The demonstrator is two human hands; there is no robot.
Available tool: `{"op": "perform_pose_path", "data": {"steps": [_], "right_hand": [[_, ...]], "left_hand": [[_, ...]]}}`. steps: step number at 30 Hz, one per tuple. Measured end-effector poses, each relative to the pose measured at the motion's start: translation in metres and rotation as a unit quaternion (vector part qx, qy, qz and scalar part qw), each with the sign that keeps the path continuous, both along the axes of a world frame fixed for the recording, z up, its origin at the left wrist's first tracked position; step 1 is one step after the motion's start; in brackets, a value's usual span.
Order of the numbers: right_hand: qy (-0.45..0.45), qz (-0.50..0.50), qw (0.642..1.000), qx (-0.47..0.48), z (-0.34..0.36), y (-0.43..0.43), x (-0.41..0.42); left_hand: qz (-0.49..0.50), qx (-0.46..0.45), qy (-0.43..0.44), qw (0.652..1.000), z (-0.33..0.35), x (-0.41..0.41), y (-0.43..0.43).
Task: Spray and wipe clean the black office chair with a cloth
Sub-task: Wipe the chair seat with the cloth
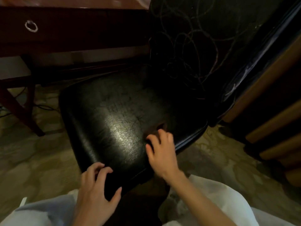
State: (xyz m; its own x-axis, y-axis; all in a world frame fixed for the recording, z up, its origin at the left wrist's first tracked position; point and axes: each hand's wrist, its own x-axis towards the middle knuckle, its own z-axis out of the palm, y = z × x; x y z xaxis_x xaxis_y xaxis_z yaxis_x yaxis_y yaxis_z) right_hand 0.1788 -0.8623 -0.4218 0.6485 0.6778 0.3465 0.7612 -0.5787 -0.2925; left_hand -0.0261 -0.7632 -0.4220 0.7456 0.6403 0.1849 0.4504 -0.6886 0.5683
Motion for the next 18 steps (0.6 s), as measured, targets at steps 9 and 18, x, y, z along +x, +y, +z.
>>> {"op": "perform_pose_path", "data": {"steps": [9, 18], "right_hand": [[-0.038, 0.097, 0.994, -0.010, -0.004, -0.050, 0.091], [0.052, -0.203, 0.974, 0.088, -0.013, -0.098, 0.138]], "left_hand": [[0.041, 0.103, 0.059, 0.992, -0.005, 0.015, 0.002], [0.029, 0.020, -0.003, 0.999, -0.016, 0.009, 0.026]]}}
